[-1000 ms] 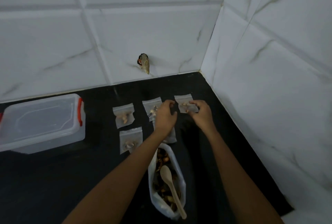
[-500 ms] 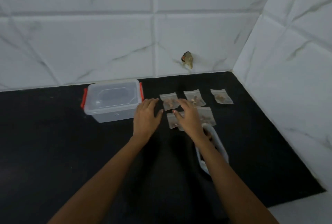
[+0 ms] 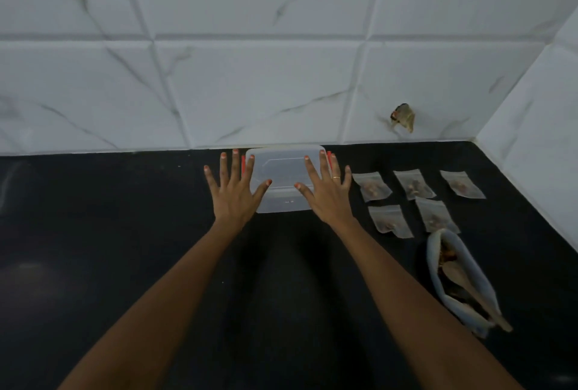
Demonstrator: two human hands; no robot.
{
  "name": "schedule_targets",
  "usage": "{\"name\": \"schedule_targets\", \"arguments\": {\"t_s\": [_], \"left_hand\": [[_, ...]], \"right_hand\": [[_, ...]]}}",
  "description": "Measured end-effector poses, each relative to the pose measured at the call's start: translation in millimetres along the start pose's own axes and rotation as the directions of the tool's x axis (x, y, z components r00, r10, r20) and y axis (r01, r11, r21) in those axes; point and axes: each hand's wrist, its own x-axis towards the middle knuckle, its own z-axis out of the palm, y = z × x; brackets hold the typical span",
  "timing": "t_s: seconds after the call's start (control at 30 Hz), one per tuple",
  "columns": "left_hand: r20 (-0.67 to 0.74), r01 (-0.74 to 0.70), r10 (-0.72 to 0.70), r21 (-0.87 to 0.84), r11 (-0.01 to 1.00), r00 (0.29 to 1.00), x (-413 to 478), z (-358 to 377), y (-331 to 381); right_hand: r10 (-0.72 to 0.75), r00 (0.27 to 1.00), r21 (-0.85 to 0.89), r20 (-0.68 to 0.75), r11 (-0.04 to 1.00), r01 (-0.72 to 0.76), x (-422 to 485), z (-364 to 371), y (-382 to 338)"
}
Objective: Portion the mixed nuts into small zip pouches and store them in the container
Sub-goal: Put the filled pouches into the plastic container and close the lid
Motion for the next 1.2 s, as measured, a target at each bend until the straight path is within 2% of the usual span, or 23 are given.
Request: {"name": "schedule_targets", "arguments": {"t_s": [0.17,0.37,0.43,0.57,0.7,0.87,1.2], "left_hand": [[0.104,0.040,-0.024,-0.153,0.987,0.994,17,4,-15],[0.247,0.099,-0.002,-0.379,0.920,0.969,37,23,-20],[0.269,0.119,0.021,-0.494,0.862,0.963,42,29,-20],[0.263,0.147,0.073,-0.722,0.677,0.962,42,32,-19],[0.243,0.155,0.061,-0.773,0.616,0.968,42,31,-17],[0.226,0.166,0.033,-0.800,0.576,0.973,27,29,-18],[0.193,0.163,0.000,-0.830,0.534,0.981,-60,-7,-16]], "right_hand": [[0.132,0.990,0.038,0.050,0.990,-0.134,26,3,-4],[0.286,0.950,0.327,0.129,0.892,-0.313,45,10,6],[0.314,0.942,0.412,0.114,0.848,-0.333,47,13,7],[0.373,0.927,0.555,0.034,0.765,-0.328,51,17,7],[0.410,0.912,0.644,0.008,0.696,-0.319,52,18,7],[0.410,0.912,0.694,-0.003,0.657,-0.293,39,8,8],[0.459,0.888,0.789,0.028,0.535,-0.302,-59,-28,2]]}}
